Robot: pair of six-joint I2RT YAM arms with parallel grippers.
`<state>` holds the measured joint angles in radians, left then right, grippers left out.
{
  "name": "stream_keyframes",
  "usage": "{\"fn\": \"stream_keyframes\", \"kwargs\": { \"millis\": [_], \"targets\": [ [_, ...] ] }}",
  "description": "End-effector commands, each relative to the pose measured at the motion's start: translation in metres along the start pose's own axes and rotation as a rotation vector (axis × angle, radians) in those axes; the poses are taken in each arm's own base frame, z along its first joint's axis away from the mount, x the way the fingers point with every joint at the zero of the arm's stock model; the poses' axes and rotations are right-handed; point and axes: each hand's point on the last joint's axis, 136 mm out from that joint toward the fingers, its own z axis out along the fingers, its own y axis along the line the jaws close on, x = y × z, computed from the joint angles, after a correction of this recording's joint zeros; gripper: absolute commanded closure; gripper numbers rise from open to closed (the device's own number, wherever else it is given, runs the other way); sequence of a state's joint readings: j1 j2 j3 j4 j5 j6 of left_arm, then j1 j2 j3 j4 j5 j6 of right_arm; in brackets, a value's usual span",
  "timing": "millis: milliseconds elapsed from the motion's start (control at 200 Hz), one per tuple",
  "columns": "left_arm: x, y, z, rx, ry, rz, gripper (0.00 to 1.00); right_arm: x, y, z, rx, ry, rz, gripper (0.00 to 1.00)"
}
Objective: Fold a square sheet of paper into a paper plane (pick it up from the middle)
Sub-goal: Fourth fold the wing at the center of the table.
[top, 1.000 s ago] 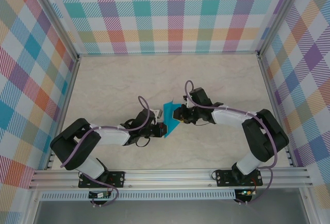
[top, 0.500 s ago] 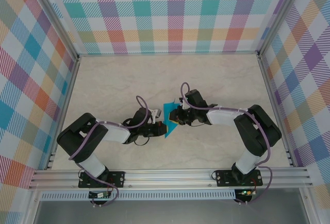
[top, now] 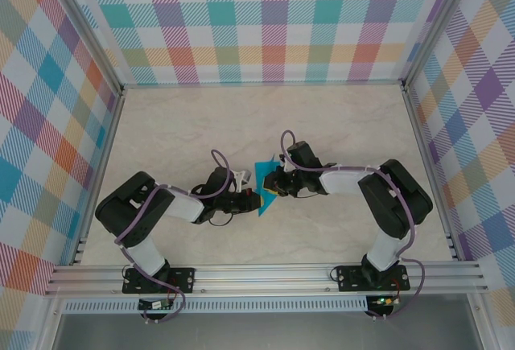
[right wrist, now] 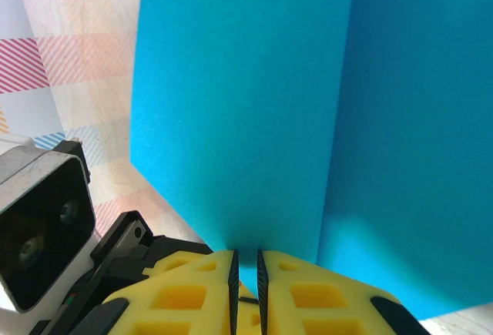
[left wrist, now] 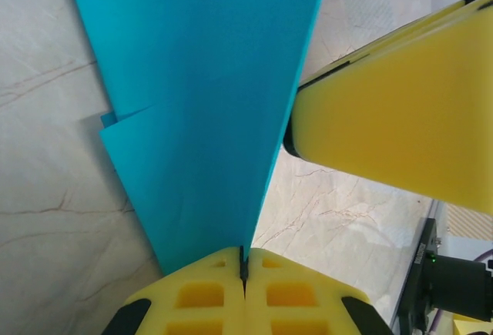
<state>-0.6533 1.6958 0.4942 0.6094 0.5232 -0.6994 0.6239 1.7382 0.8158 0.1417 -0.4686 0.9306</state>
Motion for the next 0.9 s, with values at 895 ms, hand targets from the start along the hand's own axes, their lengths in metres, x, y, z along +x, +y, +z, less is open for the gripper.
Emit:
{"fn": "stream_keyframes", "kwargs": {
  "millis": [895],
  "targets": [
    [-0.010,0.001,-0.003,0.077,0.025,-0.145,0.99,-0.019,0.009,0.017,-0.010,-0.009,-0.013,0.83]
  ]
}}
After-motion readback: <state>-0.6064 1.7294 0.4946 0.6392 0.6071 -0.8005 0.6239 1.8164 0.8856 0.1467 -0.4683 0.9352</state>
